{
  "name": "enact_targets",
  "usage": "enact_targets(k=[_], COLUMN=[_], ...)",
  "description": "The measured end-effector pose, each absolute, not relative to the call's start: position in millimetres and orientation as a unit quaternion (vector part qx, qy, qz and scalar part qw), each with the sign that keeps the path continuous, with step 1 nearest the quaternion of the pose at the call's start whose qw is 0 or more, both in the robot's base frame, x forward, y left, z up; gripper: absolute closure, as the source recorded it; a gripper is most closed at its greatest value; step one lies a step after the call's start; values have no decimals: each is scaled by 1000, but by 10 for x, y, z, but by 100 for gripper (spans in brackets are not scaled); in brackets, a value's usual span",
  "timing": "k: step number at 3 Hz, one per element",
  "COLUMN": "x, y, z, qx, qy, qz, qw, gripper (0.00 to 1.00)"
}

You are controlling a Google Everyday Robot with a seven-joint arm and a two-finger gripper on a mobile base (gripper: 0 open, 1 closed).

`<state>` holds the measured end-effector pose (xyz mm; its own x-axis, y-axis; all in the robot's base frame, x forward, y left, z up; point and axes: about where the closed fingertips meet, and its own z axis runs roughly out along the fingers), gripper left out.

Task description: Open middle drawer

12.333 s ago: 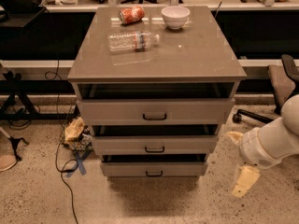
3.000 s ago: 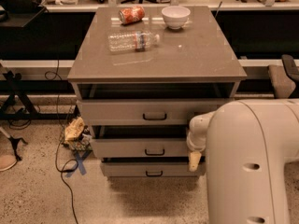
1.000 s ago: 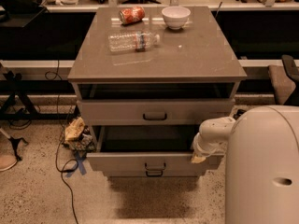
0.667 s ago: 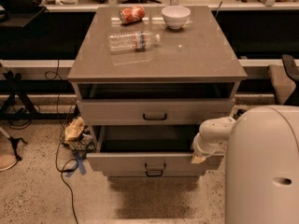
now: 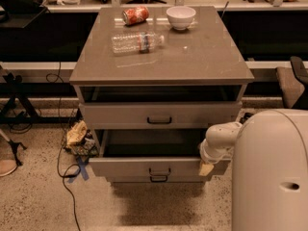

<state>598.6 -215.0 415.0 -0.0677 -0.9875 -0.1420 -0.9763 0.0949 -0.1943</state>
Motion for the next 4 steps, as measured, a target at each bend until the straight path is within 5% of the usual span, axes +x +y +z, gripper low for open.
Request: enact_targets(k=[3,4], x=[5618,5489], y=[-2149,-2137], z=[4109,4077], qx=[-679,-681], qy=[730,728], qz=[13,28], qw=[81,71], gripper=[0,15])
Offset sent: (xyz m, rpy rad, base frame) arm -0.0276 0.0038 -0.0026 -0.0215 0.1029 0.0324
